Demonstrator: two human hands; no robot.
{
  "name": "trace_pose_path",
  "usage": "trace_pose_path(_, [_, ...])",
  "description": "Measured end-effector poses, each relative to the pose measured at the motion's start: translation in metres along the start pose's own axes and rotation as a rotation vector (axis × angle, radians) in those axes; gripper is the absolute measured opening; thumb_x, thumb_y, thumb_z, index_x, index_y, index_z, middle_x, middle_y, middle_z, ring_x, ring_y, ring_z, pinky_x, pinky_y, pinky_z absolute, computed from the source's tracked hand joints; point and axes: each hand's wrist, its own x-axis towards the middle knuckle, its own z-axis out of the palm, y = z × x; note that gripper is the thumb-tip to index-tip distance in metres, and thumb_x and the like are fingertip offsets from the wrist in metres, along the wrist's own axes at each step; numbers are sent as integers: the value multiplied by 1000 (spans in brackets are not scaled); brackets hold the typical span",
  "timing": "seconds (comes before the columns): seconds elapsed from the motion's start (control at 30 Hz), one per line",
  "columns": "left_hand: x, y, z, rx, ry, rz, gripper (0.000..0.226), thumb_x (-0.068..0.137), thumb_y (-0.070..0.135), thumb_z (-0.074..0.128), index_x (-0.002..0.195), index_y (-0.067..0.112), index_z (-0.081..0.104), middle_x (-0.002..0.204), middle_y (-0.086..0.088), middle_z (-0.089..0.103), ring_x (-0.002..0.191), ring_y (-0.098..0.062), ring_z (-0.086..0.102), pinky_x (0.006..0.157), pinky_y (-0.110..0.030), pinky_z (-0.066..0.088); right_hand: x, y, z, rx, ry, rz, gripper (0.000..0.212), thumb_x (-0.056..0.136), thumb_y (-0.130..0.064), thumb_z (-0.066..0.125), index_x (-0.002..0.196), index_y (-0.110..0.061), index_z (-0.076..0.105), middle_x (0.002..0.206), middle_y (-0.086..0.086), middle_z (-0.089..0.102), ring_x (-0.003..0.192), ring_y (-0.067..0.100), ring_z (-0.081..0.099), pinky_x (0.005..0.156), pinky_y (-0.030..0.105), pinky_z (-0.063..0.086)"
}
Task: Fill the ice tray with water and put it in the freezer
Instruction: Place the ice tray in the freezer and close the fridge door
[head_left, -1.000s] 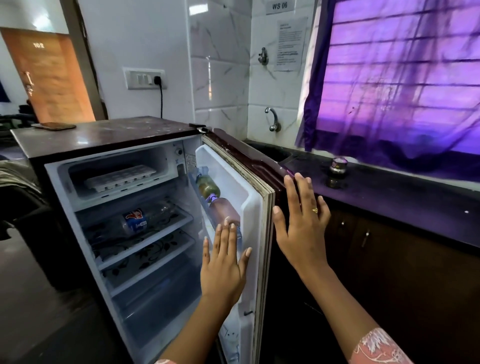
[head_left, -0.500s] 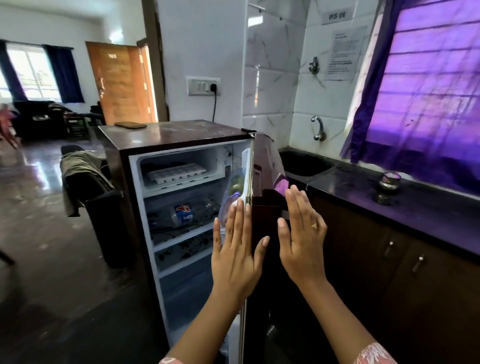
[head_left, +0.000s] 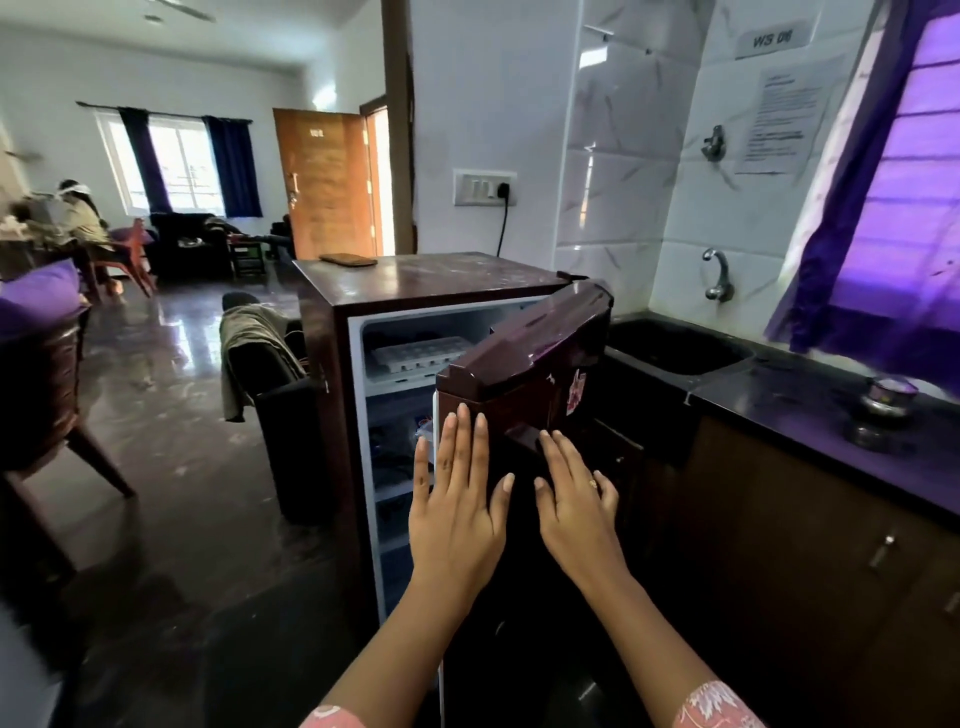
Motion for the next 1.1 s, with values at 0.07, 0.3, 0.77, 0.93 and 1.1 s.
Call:
trace_pose_path(0.07, [1,-6,3,16,-13,-17,64,95,45,23,145,6,28,154,-12,20,143,-18,12,116,-40,1,2,-7,5,9,1,-16,49,97,-26,35,144,-30,22,154,-8,20,135,5,32,115,36,9])
trace_pose_path(0.3, [25,-50,24,86,-22,-114,63,97,43,15,144,3,27,152,-14,24,142,-19,15,116,-42,3,35,-35,41,124,-56,-92,48,97,-26,34,144,-27,23,152,-10,23,129,-1,35,115,33,11])
trace_pose_path(0.77, [72,-104,71,175,62,-262,64,92,35,24,144,-3,21,152,-19,20,142,-23,12,116,-40,-1,99,-55,91,207,-105,-261,47,96,-15,38,141,-24,33,142,-9,36,105,-32,6,108,39,31])
trace_pose_path(0.93, [85,-122,80,210,44,-269,63,92,34,24,143,-2,24,151,-19,22,142,-21,8,117,-40,-2,116,-54,118,13,36,-362,49,87,-24,35,136,-23,41,142,-2,45,128,10,46,106,31,25])
trace_pose_path(1.1, [95,-136,85,242,18,-272,62,91,33,24,142,-2,29,150,-19,26,141,-22,10,116,-39,-6,132,-56,132,-108,73,-441,49,90,-29,35,138,-20,38,146,-3,40,138,14,30,110,36,16])
